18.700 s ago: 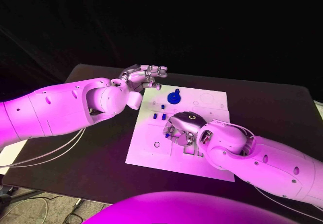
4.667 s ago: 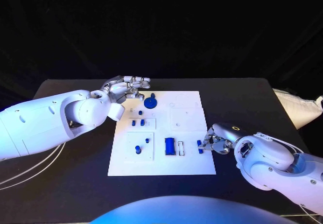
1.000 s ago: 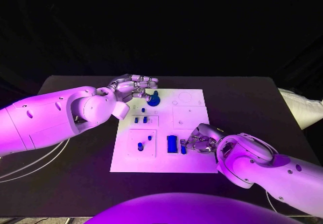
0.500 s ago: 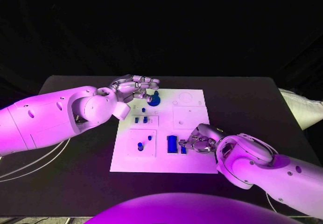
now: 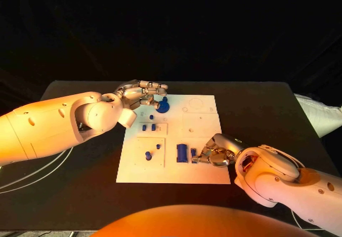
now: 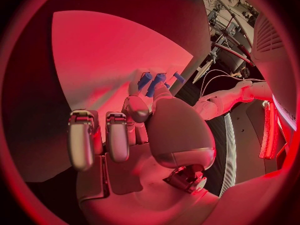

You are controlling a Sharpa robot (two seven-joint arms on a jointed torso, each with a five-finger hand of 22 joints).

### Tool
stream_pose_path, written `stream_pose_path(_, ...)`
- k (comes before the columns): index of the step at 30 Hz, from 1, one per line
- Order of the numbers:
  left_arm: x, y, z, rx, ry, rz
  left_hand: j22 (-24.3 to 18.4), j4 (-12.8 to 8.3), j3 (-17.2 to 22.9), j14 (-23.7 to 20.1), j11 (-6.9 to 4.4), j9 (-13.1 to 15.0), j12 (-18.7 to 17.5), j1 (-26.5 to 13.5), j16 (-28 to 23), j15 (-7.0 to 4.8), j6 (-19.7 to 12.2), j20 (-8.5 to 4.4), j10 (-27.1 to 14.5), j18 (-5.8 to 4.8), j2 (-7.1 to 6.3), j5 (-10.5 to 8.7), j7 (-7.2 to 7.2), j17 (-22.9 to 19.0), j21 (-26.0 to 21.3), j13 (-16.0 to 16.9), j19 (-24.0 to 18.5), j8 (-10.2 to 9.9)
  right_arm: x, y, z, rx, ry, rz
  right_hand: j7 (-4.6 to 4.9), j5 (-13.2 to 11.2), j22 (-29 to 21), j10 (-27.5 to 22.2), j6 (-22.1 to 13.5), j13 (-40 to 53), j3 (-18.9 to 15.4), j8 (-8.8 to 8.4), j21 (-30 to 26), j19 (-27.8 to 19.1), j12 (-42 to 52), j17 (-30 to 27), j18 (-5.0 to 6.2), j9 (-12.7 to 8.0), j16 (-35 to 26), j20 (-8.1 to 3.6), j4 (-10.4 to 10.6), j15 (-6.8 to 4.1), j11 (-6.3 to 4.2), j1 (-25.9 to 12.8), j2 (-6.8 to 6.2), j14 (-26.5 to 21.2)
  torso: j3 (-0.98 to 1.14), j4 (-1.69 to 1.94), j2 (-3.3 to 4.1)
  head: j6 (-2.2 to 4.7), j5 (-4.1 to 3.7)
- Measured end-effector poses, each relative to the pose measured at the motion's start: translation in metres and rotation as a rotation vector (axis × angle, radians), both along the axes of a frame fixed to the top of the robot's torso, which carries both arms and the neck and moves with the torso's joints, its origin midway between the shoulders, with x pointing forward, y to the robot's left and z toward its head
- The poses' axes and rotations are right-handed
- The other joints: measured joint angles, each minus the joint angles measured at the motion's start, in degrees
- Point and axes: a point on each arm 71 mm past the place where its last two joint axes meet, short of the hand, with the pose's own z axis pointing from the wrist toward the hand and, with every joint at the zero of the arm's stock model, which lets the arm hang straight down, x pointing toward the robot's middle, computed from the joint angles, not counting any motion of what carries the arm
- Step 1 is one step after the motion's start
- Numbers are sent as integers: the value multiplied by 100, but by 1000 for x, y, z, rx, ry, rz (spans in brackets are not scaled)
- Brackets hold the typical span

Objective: Assemble the parts on the task board

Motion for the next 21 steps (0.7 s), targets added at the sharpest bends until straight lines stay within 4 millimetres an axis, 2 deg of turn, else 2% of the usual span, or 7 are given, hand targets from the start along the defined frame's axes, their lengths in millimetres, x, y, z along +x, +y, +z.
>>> stream_pose_path(4, 0, 0, 0, 1, 0, 0, 0, 0, 0, 0, 0, 0, 0, 0, 0, 0, 0, 0, 0, 0, 0, 0, 0, 0, 0, 0, 0, 0, -2, 0, -1, -1, 7, 5, 0, 0, 0, 0, 0, 0, -31, 0, 0, 0, 0, 0, 0, 22, 0, 0, -31, 0, 0, 209, 27, 0, -1, 0, 0, 2, -13)
stream_pose_path(11, 0, 0, 0, 1, 0, -1, 0, 0, 0, 0, -2, 0, 0, 0, 0, 0, 0, 0, 2, 0, 0, 0, 0, 0, 0, 0, 0, 0, 0, 0, -5, -8, 16, 8, 0, 0, 0, 0, 0, 12, -28, 0, 0, 0, -11, 0, 0, 50, 0, 0, -143, 0, 0, 505, 157, 0, -4, 12, 0, 12, -30)
stream_pose_path(21, 0, 0, 0, 1, 1, -2, 0, 0, 0, 0, 13, 0, 0, 0, 0, 0, 0, 0, -13, 0, 0, 0, 0, 1, 0, 0, 0, 0, 5, 0, -11, -16, 23, -1, 0, 55, -1, 0, 0, 45, -31, 1, 0, 0, -22, -1, 0, 82, 0, 0, -140, 0, 0, 587, 281, 0, -6, 18, 2, 4, -26)
